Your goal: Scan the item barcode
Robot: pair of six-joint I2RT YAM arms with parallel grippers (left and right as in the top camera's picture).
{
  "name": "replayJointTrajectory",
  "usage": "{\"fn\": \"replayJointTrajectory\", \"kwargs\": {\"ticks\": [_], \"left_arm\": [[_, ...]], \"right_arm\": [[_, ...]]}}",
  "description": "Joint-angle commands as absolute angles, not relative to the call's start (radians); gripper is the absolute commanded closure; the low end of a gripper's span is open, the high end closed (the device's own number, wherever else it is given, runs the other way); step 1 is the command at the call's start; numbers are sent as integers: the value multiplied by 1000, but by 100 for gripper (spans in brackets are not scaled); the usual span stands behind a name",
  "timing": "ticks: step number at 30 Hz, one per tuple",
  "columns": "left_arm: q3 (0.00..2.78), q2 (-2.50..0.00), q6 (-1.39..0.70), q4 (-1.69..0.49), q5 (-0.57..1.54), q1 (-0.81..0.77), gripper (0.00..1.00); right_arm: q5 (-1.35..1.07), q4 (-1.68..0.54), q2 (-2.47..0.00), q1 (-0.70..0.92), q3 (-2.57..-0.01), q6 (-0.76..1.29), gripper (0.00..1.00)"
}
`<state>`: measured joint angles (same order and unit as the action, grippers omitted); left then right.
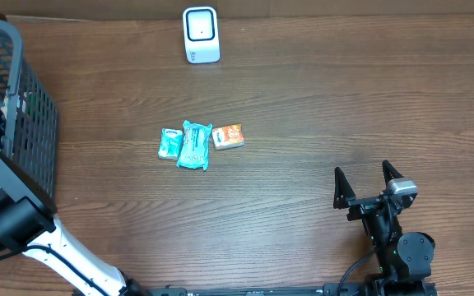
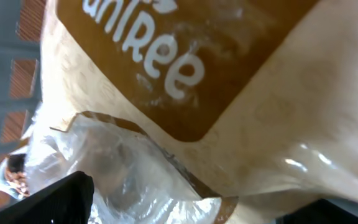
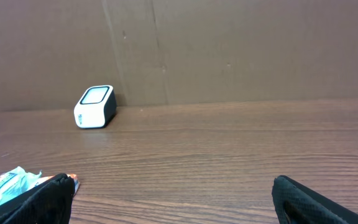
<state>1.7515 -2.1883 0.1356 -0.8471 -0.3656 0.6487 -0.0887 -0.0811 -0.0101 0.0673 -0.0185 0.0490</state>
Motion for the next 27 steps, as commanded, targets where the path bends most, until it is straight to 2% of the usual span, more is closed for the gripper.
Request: {"fn": "replayJointTrajectory", "kwargs": {"ticks": [1, 10, 12, 20, 24, 27], "left_arm": [[1736, -2188, 166, -820, -471, 650, 7], [1736, -2188, 153, -794, -505, 664, 24], [1736, -2188, 153, -792, -504, 663, 32], [1736, -2188, 150, -804, -455, 663, 46], [1736, -2188, 154, -811, -498, 663, 69], [1736, -2183, 153, -820, -509, 659, 80]], "right_arm": [[-79, -77, -4, 73, -8, 52, 0], [-79, -77, -4, 73, -8, 52, 0], [-79, -77, -4, 73, -8, 52, 0], [-79, -77, -4, 73, -8, 52, 0], [-80, -77, -4, 73, -8, 52, 0], [-79, -77, -4, 73, -8, 52, 0]]}}
